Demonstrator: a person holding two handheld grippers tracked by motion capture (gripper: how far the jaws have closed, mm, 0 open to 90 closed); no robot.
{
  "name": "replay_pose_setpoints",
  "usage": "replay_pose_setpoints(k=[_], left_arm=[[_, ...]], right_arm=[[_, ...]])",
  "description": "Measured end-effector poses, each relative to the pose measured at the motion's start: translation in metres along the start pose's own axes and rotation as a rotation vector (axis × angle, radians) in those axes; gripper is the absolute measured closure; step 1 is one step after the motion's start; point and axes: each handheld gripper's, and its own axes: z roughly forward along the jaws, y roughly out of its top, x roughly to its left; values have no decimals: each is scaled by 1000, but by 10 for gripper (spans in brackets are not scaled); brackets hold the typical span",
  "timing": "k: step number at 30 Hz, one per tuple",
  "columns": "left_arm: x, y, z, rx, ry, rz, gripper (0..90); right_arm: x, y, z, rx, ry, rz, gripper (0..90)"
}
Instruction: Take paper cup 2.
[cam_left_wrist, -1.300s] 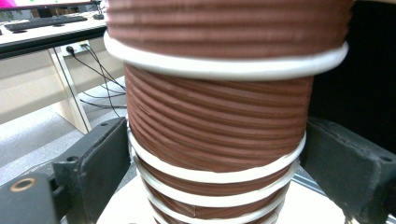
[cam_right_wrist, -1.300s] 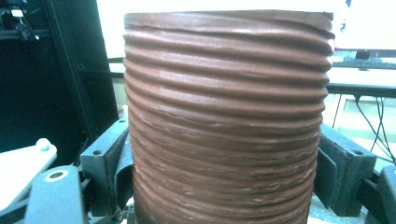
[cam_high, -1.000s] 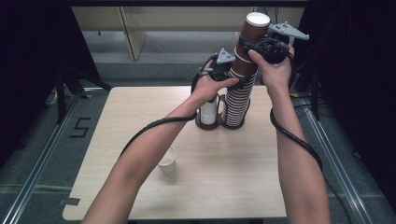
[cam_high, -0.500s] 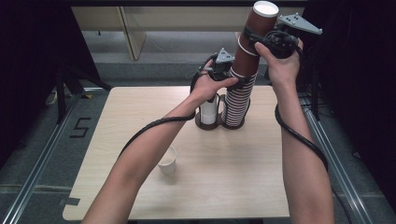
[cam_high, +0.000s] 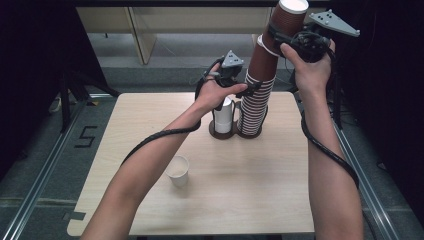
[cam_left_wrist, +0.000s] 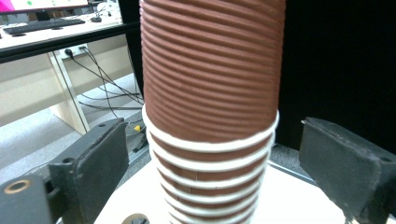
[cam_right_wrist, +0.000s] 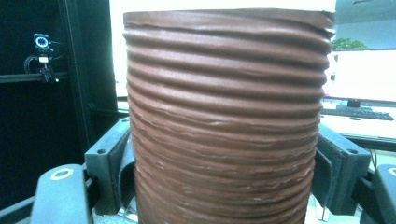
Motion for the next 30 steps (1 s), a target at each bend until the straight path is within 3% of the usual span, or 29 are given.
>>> replay_pose_setpoints(k=[6,11,15,25,26,27,30], left_arm=[[-1,-2,-25,-10,-13,-19,91],[-3,-7,-46,-8,0,-15,97],[-5,-14,-58,-10,3,-24,97],[-11,-32,-86,6,-4,-19,99],[-12,-33,-89,6,-5,-17,100],[-13,-34,-91,6,-7,-14,100],[-16,-38,-98,4,-14,-13,105]], right_arm=[[1,-7,-22,-7,7,1,222],[2,-14,-38,-8,16,-8,221],[6,-22,-48,-10,29,23,221],[17,-51,-67,30,53,0,220],[17,-54,-69,30,54,-18,220],[19,-57,-71,38,61,-3,220],[21,-66,-76,49,49,-33,220]])
